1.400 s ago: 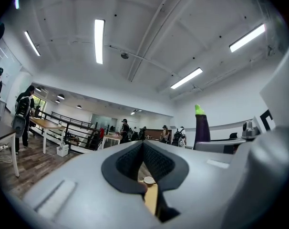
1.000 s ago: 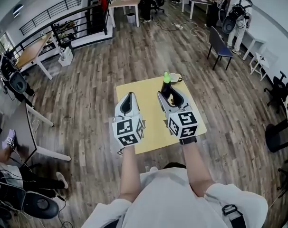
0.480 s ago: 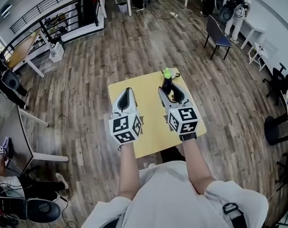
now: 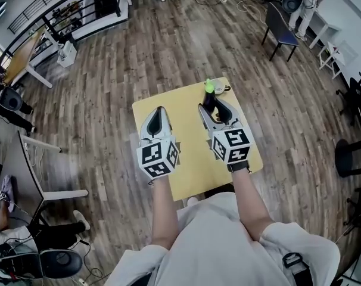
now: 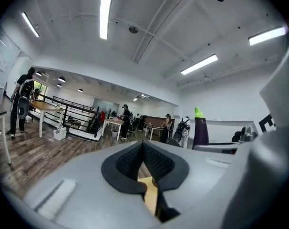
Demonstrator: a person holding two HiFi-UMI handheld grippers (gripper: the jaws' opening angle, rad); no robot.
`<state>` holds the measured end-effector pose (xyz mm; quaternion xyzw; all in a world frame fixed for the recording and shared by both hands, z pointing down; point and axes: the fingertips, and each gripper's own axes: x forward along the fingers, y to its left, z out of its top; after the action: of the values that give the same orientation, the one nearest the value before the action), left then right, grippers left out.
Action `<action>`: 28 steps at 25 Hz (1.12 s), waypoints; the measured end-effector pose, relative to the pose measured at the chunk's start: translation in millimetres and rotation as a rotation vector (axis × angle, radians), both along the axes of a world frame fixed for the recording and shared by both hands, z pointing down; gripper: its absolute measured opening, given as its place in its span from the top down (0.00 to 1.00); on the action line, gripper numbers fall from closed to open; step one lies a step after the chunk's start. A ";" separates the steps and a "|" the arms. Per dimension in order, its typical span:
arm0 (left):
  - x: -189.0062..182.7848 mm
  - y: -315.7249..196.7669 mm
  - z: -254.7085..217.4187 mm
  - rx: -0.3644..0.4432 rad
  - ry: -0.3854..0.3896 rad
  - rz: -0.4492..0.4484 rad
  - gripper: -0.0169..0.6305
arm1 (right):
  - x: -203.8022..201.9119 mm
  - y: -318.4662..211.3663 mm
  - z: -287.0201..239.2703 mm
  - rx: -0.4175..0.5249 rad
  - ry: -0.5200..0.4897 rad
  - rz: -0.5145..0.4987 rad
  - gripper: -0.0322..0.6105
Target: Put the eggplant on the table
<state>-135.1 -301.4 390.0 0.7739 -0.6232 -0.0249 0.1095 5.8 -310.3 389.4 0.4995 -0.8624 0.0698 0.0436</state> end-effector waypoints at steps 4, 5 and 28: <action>-0.6 -18.3 16.7 -0.033 0.019 0.000 0.96 | -5.5 -18.0 23.2 -0.051 0.002 -0.011 0.64; 0.2 -21.0 23.3 -0.048 0.020 0.001 0.96 | -5.8 -20.3 30.5 -0.069 0.004 -0.012 0.64; 4.2 -75.5 178.1 -0.321 -0.002 -0.018 0.96 | -18.9 -76.4 191.0 -0.400 0.042 -0.041 0.64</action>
<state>-130.9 -376.9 568.1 0.7409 -0.6262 0.0745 0.2309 -13.1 -386.7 580.5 0.4645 -0.8403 0.2284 0.1615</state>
